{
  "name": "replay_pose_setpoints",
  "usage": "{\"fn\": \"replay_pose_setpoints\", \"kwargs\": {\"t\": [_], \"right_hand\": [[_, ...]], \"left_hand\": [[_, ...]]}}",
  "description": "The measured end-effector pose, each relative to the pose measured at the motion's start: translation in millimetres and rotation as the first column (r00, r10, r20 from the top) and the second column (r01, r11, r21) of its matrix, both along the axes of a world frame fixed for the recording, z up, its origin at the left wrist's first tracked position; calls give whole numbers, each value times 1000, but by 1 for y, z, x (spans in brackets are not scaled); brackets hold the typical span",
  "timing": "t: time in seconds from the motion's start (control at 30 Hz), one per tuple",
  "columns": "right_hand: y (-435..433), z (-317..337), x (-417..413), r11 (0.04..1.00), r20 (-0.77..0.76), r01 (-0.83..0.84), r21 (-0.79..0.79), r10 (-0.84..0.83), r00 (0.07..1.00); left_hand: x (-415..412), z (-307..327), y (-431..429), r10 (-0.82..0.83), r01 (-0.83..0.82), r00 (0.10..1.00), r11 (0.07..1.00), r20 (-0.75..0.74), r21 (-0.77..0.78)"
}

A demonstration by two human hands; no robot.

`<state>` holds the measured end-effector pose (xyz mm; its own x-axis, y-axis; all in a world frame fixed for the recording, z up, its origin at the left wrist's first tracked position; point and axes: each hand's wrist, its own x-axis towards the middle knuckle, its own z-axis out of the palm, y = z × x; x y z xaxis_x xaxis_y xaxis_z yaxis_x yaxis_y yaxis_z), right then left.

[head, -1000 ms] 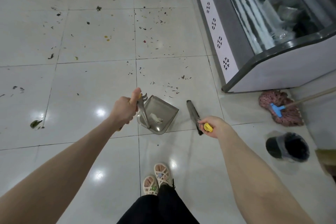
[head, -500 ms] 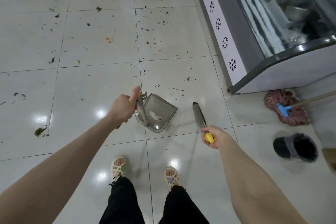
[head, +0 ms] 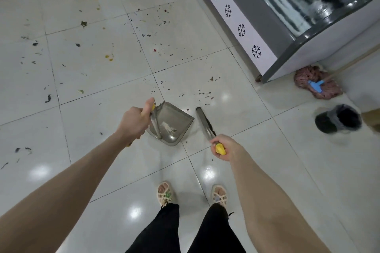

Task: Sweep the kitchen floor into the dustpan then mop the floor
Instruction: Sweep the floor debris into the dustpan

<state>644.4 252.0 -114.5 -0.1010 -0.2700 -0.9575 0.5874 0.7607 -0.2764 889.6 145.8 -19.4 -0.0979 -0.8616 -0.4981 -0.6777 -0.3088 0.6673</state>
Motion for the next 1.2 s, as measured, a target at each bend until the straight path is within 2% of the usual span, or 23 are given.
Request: {"fn": "replay_pose_setpoints", "kwargs": {"t": [0.17, 0.4, 0.5, 0.67, 0.87, 0.93, 1.2], "right_hand": [[22, 17, -2, 991, -6, 136, 5, -136, 991], [69, 24, -12, 983, -139, 175, 55, -166, 976], [88, 24, -15, 976, -153, 200, 89, -186, 971], [105, 21, -16, 954, -158, 277, 112, -258, 953], [100, 7, 5, 904, -19, 388, 182, -391, 920], [86, 1, 28, 909, 14, 374, 183, -383, 924], [0, 0, 118, 856, 103, 483, 184, -506, 856]], "left_hand": [[11, 0, -3, -59, 59, 998, 998, -8, -15], [0, 0, 17, -110, 111, 994, 991, 8, -80], [-5, 0, 26, -154, 157, 987, 983, 41, -97], [-3, -8, 35, -109, 108, 994, 987, 2, -121], [0, -11, 12, -115, 112, 993, 989, -20, -97], [5, -11, -5, -125, 123, 992, 988, -14, -89], [34, -15, -102, -292, 297, 954, 951, 69, -86]]}}
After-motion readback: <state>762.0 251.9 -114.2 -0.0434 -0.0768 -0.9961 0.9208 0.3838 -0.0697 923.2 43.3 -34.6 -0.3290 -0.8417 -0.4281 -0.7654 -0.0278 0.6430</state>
